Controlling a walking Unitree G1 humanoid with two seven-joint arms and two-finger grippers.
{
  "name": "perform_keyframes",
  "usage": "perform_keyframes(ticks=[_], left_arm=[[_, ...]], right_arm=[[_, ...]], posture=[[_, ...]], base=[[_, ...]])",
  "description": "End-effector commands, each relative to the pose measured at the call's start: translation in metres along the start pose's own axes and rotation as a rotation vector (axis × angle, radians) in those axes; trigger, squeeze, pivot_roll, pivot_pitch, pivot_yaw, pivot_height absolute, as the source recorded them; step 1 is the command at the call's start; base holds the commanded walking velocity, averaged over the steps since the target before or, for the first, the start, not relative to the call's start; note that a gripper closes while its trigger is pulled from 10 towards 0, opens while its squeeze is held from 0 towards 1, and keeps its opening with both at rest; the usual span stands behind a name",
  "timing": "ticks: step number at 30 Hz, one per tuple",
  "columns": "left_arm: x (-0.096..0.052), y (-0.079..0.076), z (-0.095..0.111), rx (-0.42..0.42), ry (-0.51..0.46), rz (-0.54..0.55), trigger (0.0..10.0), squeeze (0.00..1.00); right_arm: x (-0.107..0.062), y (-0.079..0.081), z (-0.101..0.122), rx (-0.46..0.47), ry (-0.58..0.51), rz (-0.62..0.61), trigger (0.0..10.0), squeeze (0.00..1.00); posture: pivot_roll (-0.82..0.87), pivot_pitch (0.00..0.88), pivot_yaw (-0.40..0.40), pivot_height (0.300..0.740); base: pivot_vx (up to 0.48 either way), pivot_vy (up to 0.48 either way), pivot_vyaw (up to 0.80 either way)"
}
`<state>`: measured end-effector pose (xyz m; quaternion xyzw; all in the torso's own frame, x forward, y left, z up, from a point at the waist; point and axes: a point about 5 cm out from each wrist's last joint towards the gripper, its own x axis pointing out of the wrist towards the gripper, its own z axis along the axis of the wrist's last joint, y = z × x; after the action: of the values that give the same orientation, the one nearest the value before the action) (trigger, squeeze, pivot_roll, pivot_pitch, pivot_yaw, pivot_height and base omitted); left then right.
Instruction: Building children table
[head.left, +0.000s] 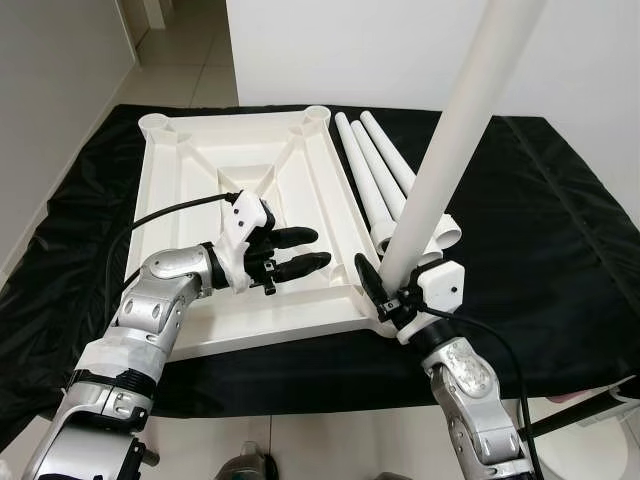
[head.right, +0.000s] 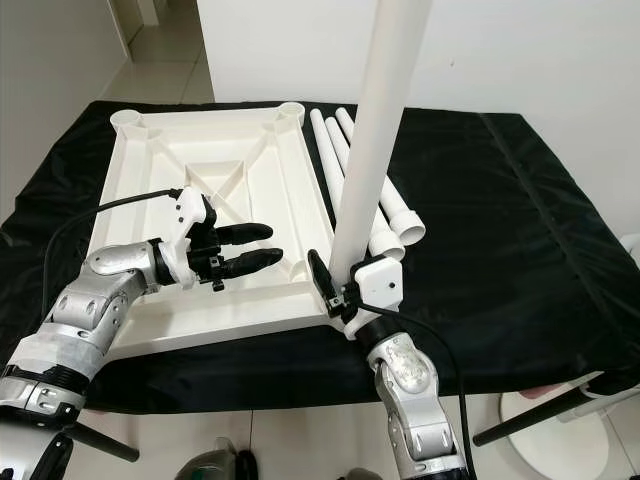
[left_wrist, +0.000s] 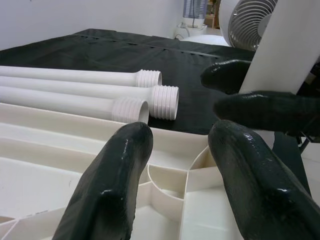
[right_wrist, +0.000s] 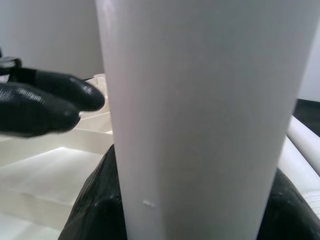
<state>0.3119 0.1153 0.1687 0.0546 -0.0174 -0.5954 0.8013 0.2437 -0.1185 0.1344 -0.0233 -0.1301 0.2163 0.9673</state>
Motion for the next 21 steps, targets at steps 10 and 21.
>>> perform_keyframes(ticks=[10,21], left_arm=[[0.003,0.0,0.002,-0.002,-0.002,0.008,10.0,0.0],[0.002,0.002,0.004,-0.002,-0.007,0.021,10.0,0.0]], right_arm=[[-0.014,-0.018,-0.026,0.121,0.093,-0.106,10.0,0.0],[-0.015,-0.01,-0.028,-0.023,0.099,-0.028,10.0,0.0]], posture=[[0.01,0.02,0.009,0.74],[0.01,0.023,0.011,0.74]], base=[[0.0,0.0,0.0],[0.0,0.0,0.0]])
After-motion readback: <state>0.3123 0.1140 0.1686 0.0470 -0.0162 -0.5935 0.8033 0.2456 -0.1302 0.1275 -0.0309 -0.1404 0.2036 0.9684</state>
